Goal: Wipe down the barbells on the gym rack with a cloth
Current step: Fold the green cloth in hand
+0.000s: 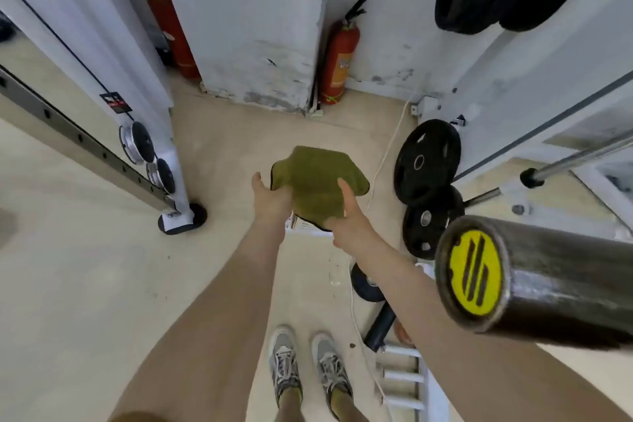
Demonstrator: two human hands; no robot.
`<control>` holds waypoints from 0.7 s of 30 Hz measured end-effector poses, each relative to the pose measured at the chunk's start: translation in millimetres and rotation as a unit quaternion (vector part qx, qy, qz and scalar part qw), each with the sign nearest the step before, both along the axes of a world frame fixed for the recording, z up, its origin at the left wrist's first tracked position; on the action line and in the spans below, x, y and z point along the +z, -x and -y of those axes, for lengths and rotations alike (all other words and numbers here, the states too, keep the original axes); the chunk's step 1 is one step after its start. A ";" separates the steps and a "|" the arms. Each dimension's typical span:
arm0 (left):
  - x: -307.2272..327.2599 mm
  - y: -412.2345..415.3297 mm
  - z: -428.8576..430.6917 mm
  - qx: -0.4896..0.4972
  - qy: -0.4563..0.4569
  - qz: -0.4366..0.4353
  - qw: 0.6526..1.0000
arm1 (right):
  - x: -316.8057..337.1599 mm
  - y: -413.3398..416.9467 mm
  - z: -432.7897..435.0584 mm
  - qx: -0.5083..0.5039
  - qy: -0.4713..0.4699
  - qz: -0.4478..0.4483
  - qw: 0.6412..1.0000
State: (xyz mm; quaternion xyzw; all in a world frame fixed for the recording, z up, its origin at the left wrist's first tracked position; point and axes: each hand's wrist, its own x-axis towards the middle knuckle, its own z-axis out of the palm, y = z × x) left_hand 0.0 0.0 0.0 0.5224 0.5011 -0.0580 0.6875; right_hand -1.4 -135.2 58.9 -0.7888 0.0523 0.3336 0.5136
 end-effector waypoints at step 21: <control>76.6 -5.9 31.4 -0.369 -0.331 0.292 0.818 | 29.7 -13.5 4.8 -0.325 -0.359 -0.183 0.855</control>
